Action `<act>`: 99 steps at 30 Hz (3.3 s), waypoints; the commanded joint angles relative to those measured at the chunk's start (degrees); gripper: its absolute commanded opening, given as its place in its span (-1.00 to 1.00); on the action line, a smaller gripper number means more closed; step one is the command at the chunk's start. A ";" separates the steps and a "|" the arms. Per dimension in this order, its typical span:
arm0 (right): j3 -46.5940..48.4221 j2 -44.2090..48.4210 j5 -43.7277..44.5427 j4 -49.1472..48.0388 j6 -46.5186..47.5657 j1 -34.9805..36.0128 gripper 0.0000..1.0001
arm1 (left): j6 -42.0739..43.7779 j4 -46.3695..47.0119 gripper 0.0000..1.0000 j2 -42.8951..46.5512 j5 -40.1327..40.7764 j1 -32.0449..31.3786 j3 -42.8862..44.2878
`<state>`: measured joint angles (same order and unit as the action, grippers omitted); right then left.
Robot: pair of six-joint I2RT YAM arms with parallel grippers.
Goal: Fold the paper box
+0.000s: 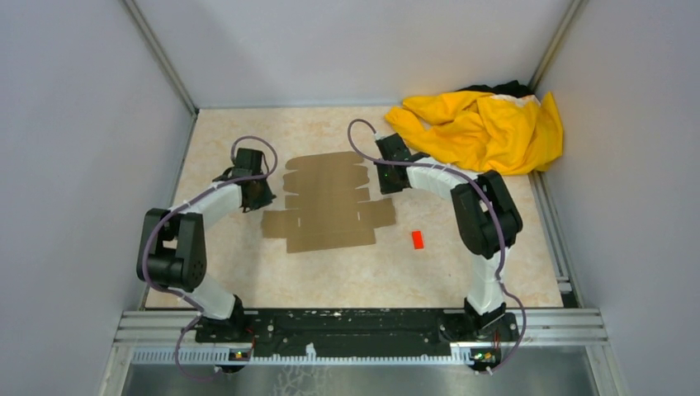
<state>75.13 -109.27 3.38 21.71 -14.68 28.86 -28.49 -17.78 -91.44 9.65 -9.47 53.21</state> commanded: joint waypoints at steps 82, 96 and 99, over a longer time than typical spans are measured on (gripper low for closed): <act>0.03 -6.09 -2.14 -9.18 -4.20 5.24 -0.90 | 2.15 5.52 -1.00 -9.49 -8.48 -3.88 0.22; -0.47 -2.80 -5.66 -10.28 -4.74 5.24 -0.90 | 1.81 4.87 -1.00 -7.28 -9.30 -3.88 0.67; -0.47 -2.29 -6.46 -10.53 -4.79 5.20 -0.90 | 1.69 4.87 -1.00 -6.94 -9.38 -3.88 0.58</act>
<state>75.00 -113.89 2.74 13.04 -18.55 33.17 -26.94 -8.75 -98.48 3.77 -12.60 54.19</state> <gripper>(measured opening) 0.051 0.005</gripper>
